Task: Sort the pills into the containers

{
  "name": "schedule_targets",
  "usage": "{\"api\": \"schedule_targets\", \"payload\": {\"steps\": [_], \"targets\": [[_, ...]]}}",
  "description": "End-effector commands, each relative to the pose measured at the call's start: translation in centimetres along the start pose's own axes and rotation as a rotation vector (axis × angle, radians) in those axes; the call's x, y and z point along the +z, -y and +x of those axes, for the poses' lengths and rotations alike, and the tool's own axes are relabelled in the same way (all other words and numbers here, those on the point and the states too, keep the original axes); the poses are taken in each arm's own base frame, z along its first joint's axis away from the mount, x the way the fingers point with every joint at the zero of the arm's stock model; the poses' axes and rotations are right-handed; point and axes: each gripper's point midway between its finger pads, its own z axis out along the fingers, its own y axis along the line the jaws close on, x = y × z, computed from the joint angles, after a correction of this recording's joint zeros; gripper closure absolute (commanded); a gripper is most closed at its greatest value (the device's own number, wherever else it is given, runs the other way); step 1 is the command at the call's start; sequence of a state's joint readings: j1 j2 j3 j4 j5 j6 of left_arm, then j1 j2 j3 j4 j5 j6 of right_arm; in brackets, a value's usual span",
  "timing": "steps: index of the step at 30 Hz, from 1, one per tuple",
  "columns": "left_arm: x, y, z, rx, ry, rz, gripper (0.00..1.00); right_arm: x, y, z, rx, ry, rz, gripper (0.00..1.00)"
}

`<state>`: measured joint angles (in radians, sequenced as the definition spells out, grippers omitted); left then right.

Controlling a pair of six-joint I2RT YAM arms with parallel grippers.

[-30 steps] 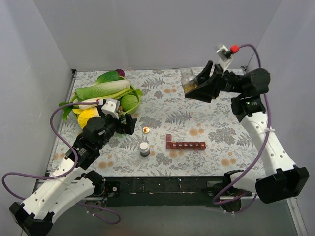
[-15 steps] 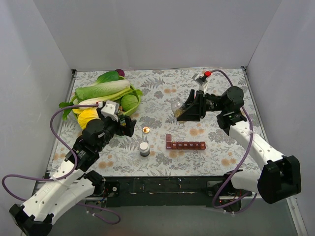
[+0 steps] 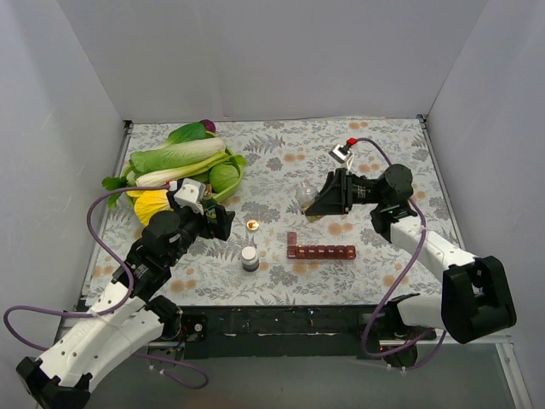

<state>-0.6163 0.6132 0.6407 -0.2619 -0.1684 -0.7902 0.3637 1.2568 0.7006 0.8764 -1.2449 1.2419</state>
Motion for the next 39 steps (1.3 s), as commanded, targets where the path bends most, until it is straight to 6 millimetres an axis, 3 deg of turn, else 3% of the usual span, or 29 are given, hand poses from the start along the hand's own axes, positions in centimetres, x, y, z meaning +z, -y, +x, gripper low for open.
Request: {"api": "schedule_targets", "payload": {"steps": [1,7,8,14,16,18,19,21,22,25,26,29,33,39], "targets": [[-0.3,-0.2,-0.3,-0.003,0.017,-0.003,0.02,-0.9,-0.6,-3.9,0.035,0.145,0.002,0.99],[-0.3,-0.1,-0.8,0.002,0.018,-0.003,0.02,-1.0,2.8,-2.9,0.133,0.116,0.146,0.99],[-0.3,-0.1,-0.8,0.004,0.018,0.0,0.02,-1.1,2.7,-2.9,0.059,0.108,0.147,0.99],[0.1,0.1,-0.7,0.007,0.011,0.006,0.02,-0.8,1.9,-2.4,0.003,0.054,0.094,0.99],[0.1,0.1,-0.6,0.009,0.009,0.008,0.02,-0.7,1.6,-1.3,-0.103,-0.029,0.056,0.99],[0.2,0.1,-0.3,0.012,0.004,0.009,0.02,-0.7,2.8,-0.6,-0.263,-0.084,0.044,0.99],[0.1,0.1,-0.3,0.012,0.004,0.009,0.02,-0.8,2.7,0.5,-0.245,-0.14,0.014,0.99],[0.2,0.0,0.2,0.018,-0.003,0.007,0.02,-1.0,3.9,1.9,-0.242,-0.193,0.002,0.99],[0.1,-0.1,0.3,0.019,-0.003,0.006,0.02,-1.5,5.2,3.7,-0.329,-0.234,0.019,0.99],[0.1,-0.3,0.8,0.028,-0.007,0.001,0.02,-1.8,7.5,4.1,-0.529,-0.36,0.075,0.99],[0.0,-0.3,0.8,0.028,-0.001,0.0,0.02,-1.9,7.8,4.8,-0.463,-0.382,0.068,0.99],[0.1,-0.4,1.2,0.037,-0.006,-0.002,0.02,-2.0,8.6,5.5,-0.482,-0.399,0.044,0.99],[0.1,-0.4,1.5,0.037,-0.007,-0.001,0.02,-2.6,11.3,6.3,-0.506,-0.444,0.152,0.99],[0.0,-0.4,2.0,0.037,-0.006,0.006,0.02,-3.1,13.0,8.0,-0.401,-0.517,0.206,0.99]]}}
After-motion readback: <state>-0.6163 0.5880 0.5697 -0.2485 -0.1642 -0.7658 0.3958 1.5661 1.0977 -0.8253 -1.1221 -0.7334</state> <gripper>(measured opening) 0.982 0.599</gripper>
